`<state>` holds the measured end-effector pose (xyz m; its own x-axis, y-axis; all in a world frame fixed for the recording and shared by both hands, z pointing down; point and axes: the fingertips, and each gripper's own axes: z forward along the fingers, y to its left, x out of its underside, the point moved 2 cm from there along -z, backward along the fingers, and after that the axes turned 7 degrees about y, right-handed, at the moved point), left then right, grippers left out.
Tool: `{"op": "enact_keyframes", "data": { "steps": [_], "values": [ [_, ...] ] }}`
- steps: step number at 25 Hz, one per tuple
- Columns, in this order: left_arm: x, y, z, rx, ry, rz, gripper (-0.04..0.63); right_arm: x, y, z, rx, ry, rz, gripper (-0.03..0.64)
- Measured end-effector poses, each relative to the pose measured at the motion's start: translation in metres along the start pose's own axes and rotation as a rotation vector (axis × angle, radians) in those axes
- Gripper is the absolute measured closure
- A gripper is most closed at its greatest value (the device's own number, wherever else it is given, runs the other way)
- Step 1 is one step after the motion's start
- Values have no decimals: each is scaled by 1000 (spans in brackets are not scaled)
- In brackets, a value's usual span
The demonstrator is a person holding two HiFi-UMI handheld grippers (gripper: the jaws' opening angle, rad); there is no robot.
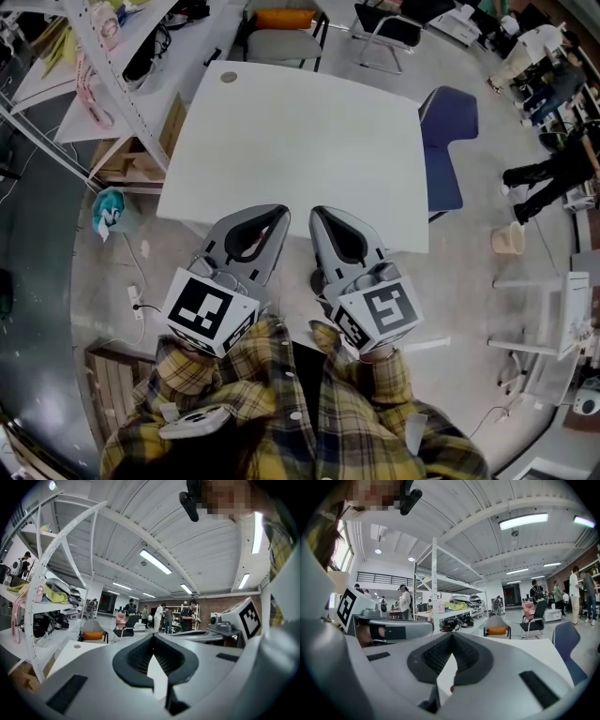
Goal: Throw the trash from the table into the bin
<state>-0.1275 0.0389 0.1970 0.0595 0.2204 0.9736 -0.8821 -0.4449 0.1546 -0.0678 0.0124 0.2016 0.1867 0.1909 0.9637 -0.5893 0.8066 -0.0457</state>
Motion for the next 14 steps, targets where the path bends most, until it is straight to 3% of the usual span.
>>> {"op": "enact_keyframes", "data": {
  "steps": [9,14],
  "values": [
    [-2,12,13,103,44,-15,588,-6,-9,-15,38,9,-11,618],
    [-2,29,20,157,89,46,588,-8,-7,-6,71,16,-38,618]
  ]
}}
